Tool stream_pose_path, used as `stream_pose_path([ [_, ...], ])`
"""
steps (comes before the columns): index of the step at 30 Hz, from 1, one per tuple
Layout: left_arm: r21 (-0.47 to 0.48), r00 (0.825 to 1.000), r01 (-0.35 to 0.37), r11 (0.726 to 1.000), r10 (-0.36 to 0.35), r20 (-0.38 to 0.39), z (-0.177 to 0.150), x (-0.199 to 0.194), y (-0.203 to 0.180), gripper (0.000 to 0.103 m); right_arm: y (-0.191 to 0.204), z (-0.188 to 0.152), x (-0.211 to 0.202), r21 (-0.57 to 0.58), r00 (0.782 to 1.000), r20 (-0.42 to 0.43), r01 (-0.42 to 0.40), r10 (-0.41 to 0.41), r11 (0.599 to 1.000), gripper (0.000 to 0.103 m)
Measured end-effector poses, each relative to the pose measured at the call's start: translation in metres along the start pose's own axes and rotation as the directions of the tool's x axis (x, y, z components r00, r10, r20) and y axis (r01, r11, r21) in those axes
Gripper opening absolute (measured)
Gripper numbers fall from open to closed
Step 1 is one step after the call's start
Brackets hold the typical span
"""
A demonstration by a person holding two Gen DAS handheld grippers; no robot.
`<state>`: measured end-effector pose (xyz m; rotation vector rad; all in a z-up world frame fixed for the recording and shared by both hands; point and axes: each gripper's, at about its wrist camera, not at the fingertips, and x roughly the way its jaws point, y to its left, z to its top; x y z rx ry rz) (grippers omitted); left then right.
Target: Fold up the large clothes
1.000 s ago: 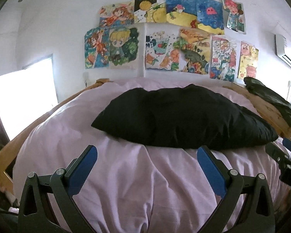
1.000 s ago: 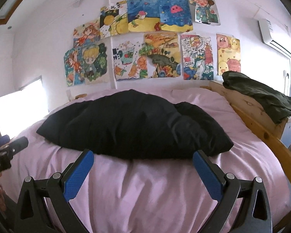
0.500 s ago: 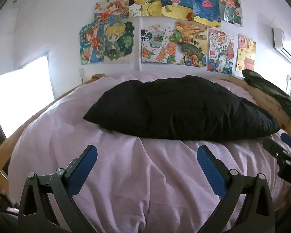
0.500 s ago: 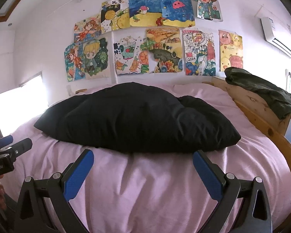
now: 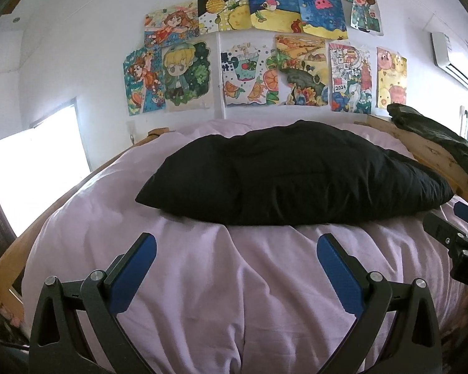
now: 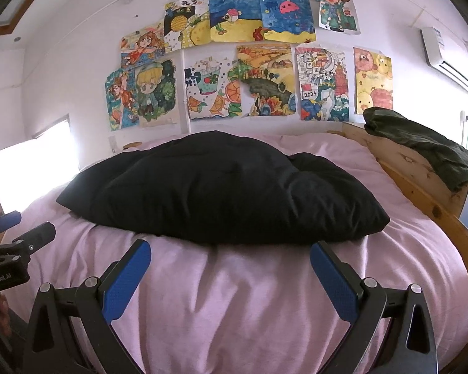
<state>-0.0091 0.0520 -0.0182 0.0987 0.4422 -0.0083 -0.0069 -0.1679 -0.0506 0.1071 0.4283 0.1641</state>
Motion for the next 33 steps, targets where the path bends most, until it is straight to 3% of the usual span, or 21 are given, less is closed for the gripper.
stream_pose_path([
  [33, 0.012, 1.000, -0.007, 1.000, 0.007, 0.003, 0.0004, 0.0015, 0.0013, 0.101, 0.0003, -0.0049, 0.0015, 0.001, 1.000, 0.005, 0.001, -0.001, 1.000, 0.103],
])
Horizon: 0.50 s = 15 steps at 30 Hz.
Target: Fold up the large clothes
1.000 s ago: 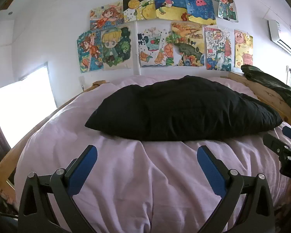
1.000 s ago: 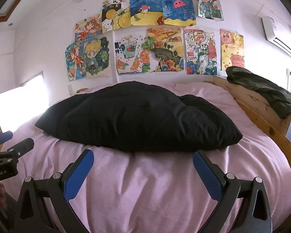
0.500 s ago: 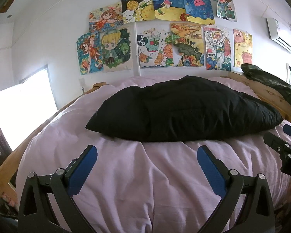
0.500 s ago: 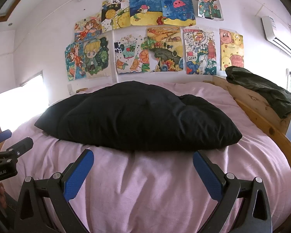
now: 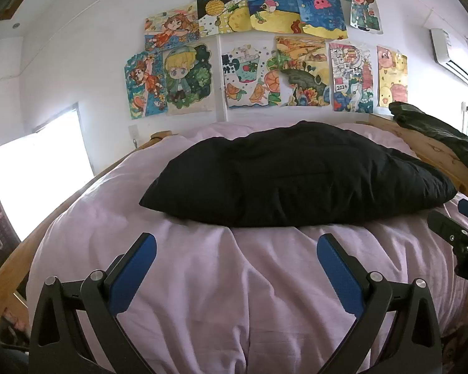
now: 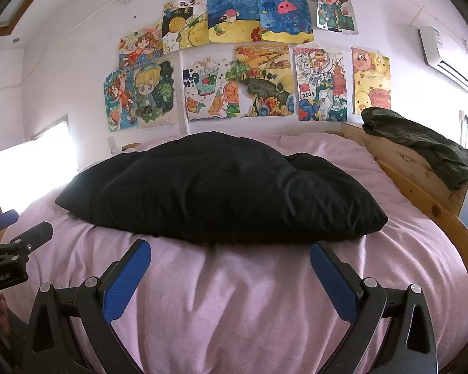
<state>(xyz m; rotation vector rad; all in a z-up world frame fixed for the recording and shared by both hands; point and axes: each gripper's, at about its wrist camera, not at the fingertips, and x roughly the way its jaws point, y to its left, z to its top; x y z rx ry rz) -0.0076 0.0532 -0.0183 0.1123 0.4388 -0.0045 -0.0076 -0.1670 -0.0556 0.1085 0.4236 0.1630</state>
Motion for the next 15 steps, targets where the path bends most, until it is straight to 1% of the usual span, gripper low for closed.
stream_pose_path([
  [15, 0.002, 1.000, -0.001, 1.000, 0.001, 0.000, -0.0002, 0.0005, 0.0006, 0.101, 0.0008, 0.0003, -0.0001, 0.000, 1.000, -0.001, 0.001, -0.001, 1.000, 0.103],
])
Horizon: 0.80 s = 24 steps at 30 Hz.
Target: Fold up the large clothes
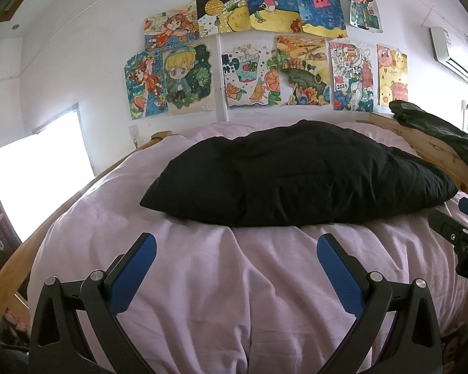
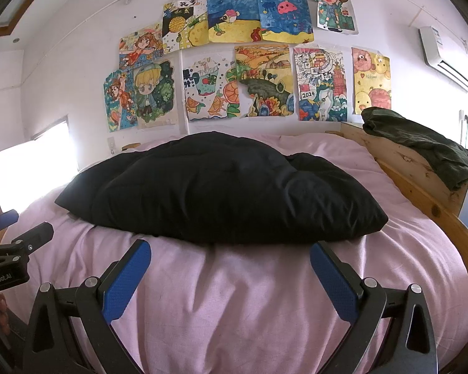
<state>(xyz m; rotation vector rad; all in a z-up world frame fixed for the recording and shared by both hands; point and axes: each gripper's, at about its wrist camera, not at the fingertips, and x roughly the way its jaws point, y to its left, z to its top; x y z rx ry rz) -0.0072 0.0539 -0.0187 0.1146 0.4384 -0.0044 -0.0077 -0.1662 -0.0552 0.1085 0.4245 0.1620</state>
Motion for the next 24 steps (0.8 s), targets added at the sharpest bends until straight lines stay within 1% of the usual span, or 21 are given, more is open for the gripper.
stream_pose_path([
  [24, 0.006, 1.000, -0.003, 1.000, 0.003, -0.002, -0.0006, 0.0017, 0.0038, 0.101, -0.0013, 0.0009, -0.0016, 0.002, 1.000, 0.004, 0.001, -0.001, 1.000, 0.103],
])
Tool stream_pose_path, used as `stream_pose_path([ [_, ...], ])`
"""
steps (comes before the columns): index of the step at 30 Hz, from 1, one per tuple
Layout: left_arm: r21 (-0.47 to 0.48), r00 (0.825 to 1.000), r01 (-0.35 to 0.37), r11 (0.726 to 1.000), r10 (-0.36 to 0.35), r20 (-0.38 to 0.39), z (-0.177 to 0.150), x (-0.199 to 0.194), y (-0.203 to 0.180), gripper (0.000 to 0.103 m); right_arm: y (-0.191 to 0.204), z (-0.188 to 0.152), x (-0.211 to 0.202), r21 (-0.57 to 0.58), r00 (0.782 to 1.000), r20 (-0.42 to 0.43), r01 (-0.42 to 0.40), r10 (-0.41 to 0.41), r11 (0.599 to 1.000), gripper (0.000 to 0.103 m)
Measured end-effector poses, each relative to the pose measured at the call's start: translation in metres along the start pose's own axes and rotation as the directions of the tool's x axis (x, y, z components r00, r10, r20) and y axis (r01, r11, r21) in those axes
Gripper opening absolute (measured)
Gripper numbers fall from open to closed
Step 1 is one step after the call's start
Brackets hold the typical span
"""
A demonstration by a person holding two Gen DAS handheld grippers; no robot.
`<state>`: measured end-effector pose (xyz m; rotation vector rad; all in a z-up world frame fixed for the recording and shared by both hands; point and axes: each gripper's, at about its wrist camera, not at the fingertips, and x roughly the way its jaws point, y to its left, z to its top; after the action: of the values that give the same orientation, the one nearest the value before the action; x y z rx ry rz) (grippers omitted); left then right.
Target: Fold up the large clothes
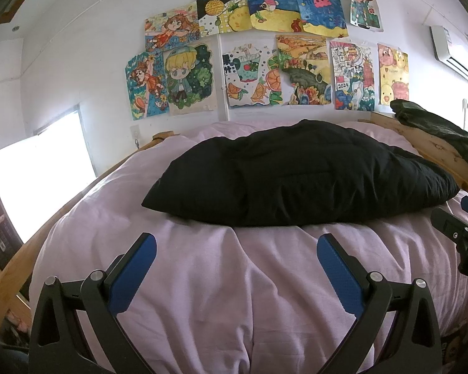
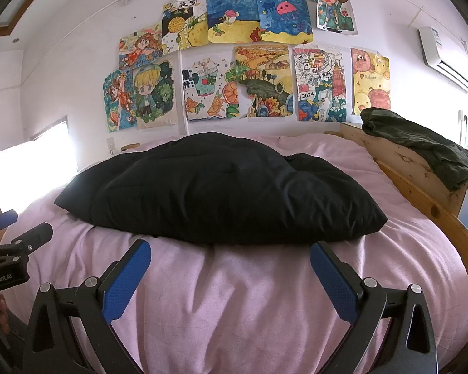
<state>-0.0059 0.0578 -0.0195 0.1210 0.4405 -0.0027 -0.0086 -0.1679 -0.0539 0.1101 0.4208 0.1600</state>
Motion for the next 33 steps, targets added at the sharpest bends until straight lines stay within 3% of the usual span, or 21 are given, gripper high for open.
stream_pose_path([
  [33, 0.008, 1.000, 0.000, 1.000, 0.000, -0.006, -0.0015, 0.0032, 0.0058, 0.101, 0.0000, 0.0003, -0.0001, 0.001, 1.000, -0.002, 0.000, 0.000, 1.000, 0.103],
])
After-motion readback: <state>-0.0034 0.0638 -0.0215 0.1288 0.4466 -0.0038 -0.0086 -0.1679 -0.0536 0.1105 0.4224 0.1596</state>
